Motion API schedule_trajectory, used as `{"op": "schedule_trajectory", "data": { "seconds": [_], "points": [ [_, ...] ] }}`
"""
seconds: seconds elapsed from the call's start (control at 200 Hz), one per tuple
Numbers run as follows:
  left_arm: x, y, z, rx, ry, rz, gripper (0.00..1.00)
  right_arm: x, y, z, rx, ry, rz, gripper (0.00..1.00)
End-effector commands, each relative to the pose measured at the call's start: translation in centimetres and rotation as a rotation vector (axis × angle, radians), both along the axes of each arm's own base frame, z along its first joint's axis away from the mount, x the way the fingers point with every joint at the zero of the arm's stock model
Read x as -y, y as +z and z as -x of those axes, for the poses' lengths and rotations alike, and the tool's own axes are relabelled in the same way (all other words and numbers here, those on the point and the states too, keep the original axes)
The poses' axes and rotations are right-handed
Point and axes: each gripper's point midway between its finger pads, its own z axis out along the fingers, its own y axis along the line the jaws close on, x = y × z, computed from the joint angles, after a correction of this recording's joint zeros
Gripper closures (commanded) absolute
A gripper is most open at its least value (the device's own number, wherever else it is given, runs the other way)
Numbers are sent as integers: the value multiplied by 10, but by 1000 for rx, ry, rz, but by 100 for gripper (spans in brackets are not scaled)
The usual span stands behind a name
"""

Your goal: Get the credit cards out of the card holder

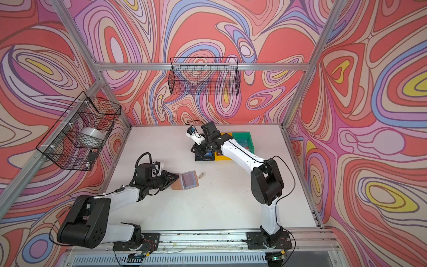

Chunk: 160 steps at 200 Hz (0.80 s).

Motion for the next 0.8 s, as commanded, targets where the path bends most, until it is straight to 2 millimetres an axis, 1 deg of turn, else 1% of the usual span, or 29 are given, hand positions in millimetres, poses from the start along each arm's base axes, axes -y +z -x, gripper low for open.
{"op": "schedule_trajectory", "data": {
  "seconds": [0.0, 0.1, 0.21, 0.27, 0.511, 0.651, 0.796],
  "points": [
    [-7, -14, 13, -41, 15, -59, 81, -19, -43, 37, -374, -47, -127, 79],
    [-9, -20, 18, -57, 15, -69, 81, -20, -74, 46, -452, -104, -134, 82],
    [-9, -25, 20, -74, 13, -74, 81, -16, -100, 47, -483, -159, -96, 86],
    [-10, -26, 20, -79, 12, -80, 81, -13, -110, 47, -497, -175, -71, 87],
    [-15, -37, 27, -106, 22, -116, 81, -7, -143, 47, -533, -217, -3, 90],
    [-16, -44, 31, -120, 20, -123, 81, -6, -152, 47, -546, -224, 12, 91],
    [-16, -48, 32, -127, 21, -124, 81, -7, -161, 52, -566, -222, 25, 91]
  ]
}}
